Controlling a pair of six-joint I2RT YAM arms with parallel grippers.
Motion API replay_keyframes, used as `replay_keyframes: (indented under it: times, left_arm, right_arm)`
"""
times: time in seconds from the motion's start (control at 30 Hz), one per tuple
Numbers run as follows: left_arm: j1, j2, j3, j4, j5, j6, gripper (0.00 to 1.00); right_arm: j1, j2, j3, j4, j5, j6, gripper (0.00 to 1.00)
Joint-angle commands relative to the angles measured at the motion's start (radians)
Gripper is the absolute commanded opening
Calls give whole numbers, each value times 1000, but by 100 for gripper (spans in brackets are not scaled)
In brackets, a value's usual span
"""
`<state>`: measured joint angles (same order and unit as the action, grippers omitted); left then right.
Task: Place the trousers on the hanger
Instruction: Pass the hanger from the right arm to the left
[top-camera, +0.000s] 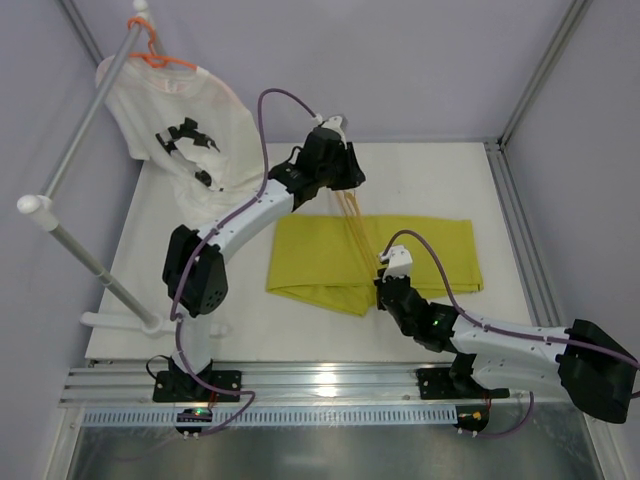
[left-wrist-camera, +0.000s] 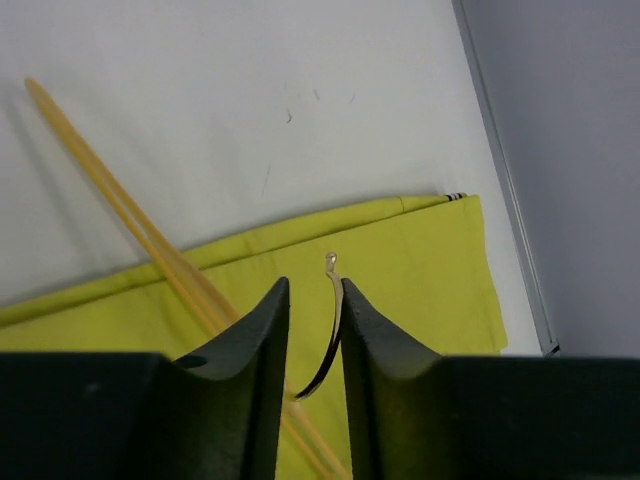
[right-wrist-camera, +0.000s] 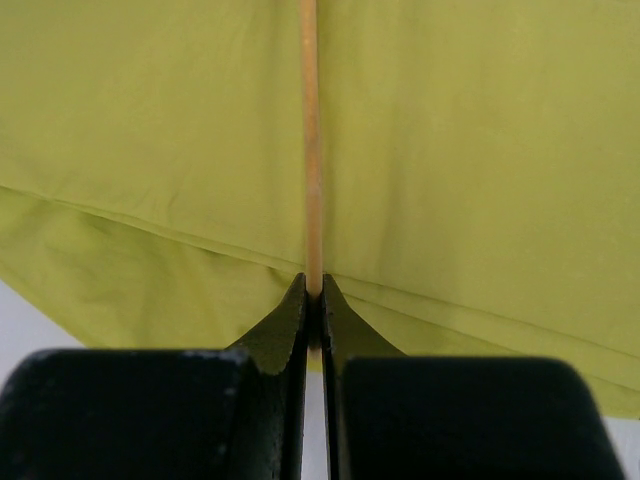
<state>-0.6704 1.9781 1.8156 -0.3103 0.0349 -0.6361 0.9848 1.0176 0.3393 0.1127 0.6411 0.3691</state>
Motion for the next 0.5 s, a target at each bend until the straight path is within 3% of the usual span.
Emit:
replay_keyframes:
  times: [0.0,0.1,0.23,0.47]
  left_arm:
    - [0,19,66,-125,-108,-80,22]
    - [2,56,108,-188,-115,-114,3]
    - [0,80,129,-228,-92,-146,1]
    - [3,53,132,-201,-38,-177,43]
  right_arm:
    - [17,21,33,48,66,47,4]
    - [22,39,33,51,71,65,4]
    - [26,55,40,44,81,91,4]
    - [28,65,58,-13,111,197,4]
